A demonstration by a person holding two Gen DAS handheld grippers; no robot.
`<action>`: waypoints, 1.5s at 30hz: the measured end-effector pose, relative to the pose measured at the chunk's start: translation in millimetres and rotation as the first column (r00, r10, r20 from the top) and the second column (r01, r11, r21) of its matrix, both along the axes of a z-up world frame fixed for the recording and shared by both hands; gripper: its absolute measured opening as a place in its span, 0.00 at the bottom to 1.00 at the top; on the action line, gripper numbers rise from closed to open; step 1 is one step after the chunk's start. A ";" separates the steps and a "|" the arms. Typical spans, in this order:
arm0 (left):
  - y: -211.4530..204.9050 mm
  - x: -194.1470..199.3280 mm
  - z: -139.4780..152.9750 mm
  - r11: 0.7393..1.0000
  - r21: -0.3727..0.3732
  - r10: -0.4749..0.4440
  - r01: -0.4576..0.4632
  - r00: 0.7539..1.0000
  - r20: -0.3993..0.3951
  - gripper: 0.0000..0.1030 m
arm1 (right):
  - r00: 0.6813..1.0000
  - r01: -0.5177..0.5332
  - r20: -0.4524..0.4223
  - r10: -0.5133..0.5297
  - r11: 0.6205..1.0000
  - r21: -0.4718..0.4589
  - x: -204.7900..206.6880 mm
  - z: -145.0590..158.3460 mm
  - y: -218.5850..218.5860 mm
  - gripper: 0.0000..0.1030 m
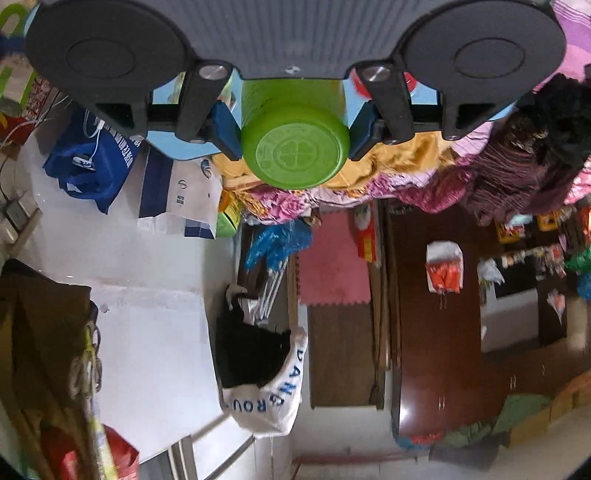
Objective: Flip cup upright
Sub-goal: 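Lift the green cup with the left tool toward the right tool, then hold the green cup raised in the left tool beside the right tool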
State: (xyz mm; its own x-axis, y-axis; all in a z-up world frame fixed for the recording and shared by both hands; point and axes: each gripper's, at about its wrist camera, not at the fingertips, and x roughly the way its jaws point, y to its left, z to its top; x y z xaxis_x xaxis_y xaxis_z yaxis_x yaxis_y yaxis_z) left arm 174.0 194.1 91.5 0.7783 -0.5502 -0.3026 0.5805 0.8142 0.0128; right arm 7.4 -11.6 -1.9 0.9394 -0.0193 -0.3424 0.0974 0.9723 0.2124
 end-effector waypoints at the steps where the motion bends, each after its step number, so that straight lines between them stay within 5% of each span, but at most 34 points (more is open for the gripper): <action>1: 6.0 -6.1 -3.8 1.000 -0.003 0.000 0.000 1.000 0.013 0.63 | 1.000 -0.001 -0.001 0.001 1.000 0.000 0.2 -0.4 0.4 0.99; 16: 48.6 -47.8 -67.5 0.998 -0.046 -0.037 0.036 0.999 -0.009 0.63 | 0.998 -0.051 -0.027 0.051 0.999 0.011 14.3 -1.1 21.1 0.99; 31: 53.0 -84.2 -110.1 0.998 -0.050 -0.022 0.028 0.993 0.117 0.63 | 0.996 -0.058 -0.059 0.060 0.998 0.033 22.1 3.1 29.1 0.99; 36: 55.1 -92.5 -108.8 0.998 -0.040 -0.035 0.042 0.988 0.151 0.63 | 0.995 -0.068 -0.068 0.070 0.997 0.032 24.3 1.4 31.0 0.99; 45: 51.7 -71.5 -95.1 0.998 0.001 -0.060 0.060 0.997 0.047 0.63 | 0.996 -0.059 -0.067 0.062 0.997 0.040 22.8 2.4 25.5 0.99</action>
